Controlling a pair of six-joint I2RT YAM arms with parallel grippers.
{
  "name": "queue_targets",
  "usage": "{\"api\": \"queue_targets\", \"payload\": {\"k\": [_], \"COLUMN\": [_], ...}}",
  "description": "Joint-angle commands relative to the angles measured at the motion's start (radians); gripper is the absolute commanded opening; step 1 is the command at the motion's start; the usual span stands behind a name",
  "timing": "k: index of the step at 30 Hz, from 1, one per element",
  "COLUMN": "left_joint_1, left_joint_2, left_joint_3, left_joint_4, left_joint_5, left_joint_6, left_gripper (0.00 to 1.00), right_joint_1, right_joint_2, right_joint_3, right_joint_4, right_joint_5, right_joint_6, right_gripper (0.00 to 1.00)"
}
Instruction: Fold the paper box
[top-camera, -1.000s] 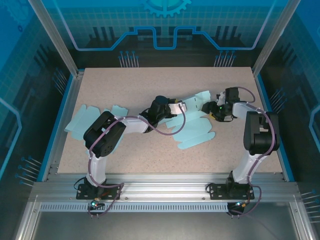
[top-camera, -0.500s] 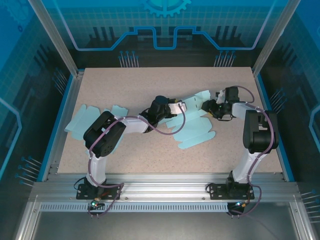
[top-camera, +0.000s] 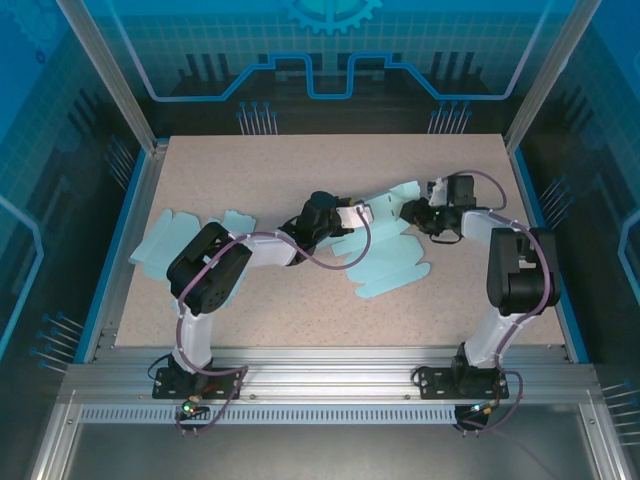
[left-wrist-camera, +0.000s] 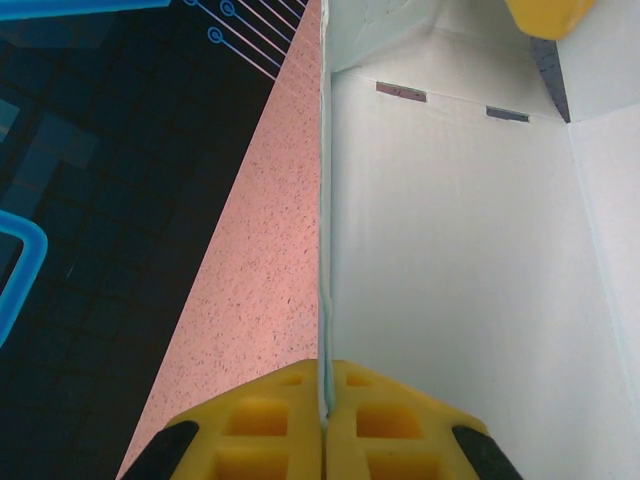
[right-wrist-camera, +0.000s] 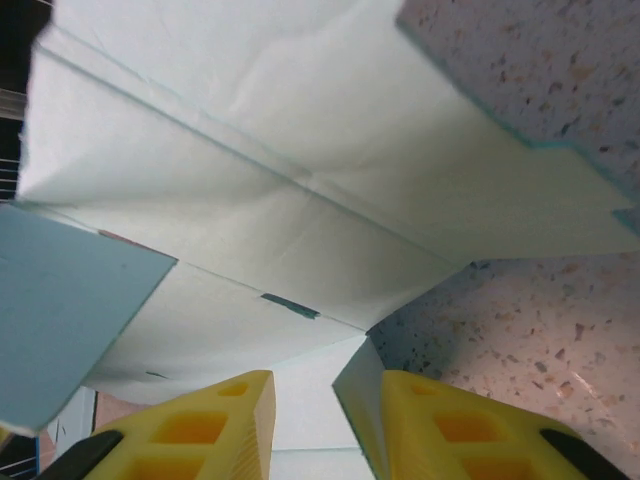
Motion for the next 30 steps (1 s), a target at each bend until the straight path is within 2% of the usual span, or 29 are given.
{"api": "queue_targets", "payload": {"k": [1,7,15,19,23,30], "left_joint_1": [-0.003,-0.012,-0.012,-0.016,-0.026,-0.029], "left_joint_2": [0.015,0.025,0.028,0.023,0.03,0.053], "left_joint_3": [0.025,0.033,0.038,0.003,-0.036,-0.056], "left_joint_4": [0.006,0.001,0.008,0.058,0.153,0.248], "left_joint_5": [-0.016,-0.029,-0.043,-0.049,-0.056,-0.065], "left_joint_6": [-0.005,0.006,0.018,0.073,0.186,0.301], "left_gripper": [0.0,0.0,0.0,0.0,0.0,0.0], "right_joint_1": [0.027,0.071,0.101,0.09,0.062,-0.023], "right_joint_2": [0.01,0.042,0.047,-0.009,-0.073,-0.178], "right_joint_3": [-0.018,-0.029,-0.021,-0.004,0.001,-0.031], "right_joint_4": [0.051,0.116,0.097,0.009,-0.071,-0.097], "right_joint_5": [-0.031,-0.047,-0.016,0.032,0.082,0.065], "right_joint_6": [0.032,0.073,0.079,0.015,-0.054,-0.081], "right_gripper": [0.31,0.29,0.37,0.44,0.5,0.49]}}
